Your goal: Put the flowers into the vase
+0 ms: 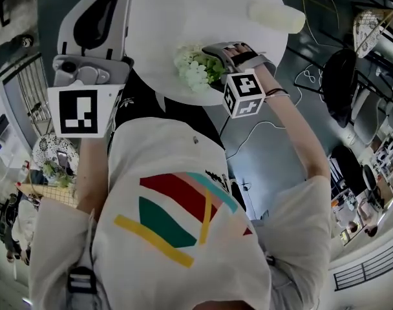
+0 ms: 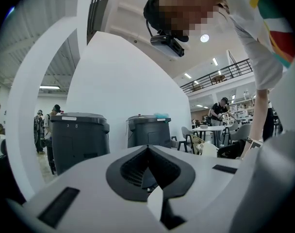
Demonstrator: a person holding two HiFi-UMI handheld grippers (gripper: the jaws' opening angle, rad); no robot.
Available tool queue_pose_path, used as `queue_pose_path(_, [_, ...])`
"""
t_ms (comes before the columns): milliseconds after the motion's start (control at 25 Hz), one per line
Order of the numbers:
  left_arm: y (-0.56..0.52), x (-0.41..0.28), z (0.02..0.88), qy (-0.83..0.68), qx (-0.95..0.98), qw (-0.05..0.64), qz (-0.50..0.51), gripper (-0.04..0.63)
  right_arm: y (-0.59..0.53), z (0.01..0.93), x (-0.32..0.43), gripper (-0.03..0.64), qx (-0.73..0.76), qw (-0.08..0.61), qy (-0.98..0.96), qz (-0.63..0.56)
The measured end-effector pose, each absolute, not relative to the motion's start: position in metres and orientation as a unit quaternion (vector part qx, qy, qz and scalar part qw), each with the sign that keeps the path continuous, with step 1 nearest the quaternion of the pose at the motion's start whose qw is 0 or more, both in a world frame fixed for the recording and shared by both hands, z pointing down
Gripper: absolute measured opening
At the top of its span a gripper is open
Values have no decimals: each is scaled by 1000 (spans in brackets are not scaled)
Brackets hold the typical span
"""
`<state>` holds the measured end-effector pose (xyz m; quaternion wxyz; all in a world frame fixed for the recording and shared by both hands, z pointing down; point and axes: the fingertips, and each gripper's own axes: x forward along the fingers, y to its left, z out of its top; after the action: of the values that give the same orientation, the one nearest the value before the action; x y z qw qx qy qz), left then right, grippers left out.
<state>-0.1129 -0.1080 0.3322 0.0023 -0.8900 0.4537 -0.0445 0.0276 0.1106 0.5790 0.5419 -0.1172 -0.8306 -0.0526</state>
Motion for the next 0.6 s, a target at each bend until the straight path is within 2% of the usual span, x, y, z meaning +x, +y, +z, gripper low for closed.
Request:
queue_pose_path(520, [-119,-127,343,460,-886,-11,-56,0,119,606,26,433,-158,584,-796,-30])
queue_pose_path(600, [-120,-129,345,461,-885,-11,-58,0,117,606,26,409,-150,584,-797,-37])
